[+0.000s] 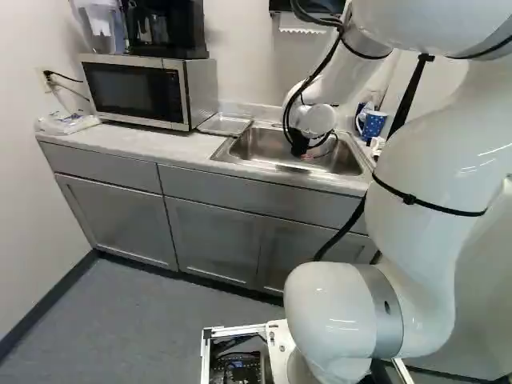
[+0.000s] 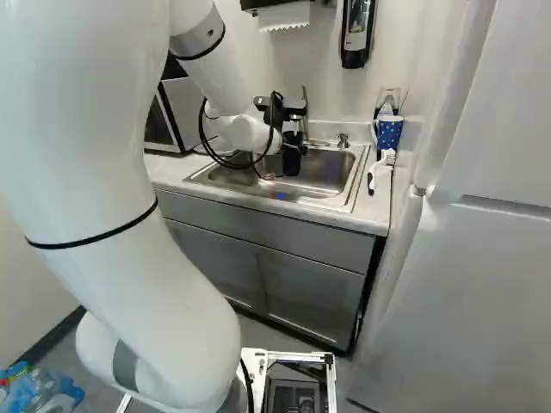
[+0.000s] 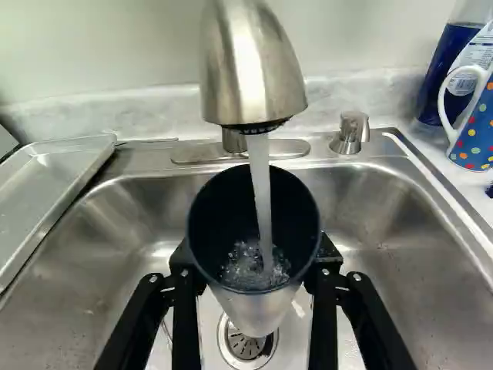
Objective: Rinse the cup and place it in the tray
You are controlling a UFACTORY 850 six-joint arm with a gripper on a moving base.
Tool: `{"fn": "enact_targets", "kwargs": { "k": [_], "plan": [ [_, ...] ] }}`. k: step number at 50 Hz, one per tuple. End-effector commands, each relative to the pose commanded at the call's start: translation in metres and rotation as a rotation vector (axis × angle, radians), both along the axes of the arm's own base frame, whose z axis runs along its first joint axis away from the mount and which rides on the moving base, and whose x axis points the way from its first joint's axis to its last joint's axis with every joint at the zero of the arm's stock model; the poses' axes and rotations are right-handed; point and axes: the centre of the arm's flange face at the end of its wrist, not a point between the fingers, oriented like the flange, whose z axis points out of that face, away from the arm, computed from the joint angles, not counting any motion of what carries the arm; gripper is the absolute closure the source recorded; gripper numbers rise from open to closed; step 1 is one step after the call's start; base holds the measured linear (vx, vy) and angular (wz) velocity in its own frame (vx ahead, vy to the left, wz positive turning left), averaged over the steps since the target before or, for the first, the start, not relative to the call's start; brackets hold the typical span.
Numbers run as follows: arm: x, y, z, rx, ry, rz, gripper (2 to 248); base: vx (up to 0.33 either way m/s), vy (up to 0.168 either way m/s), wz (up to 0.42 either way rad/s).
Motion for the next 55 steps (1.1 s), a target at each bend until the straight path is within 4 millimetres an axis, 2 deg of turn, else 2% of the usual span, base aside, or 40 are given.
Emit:
{"fn": "enact_targets", "kwargs": {
  "k": [55],
  "plan": [
    [0.0,0.0,0.0,0.0,0.0,0.0,124,0.0,0.0,0.0]
  ]
}}
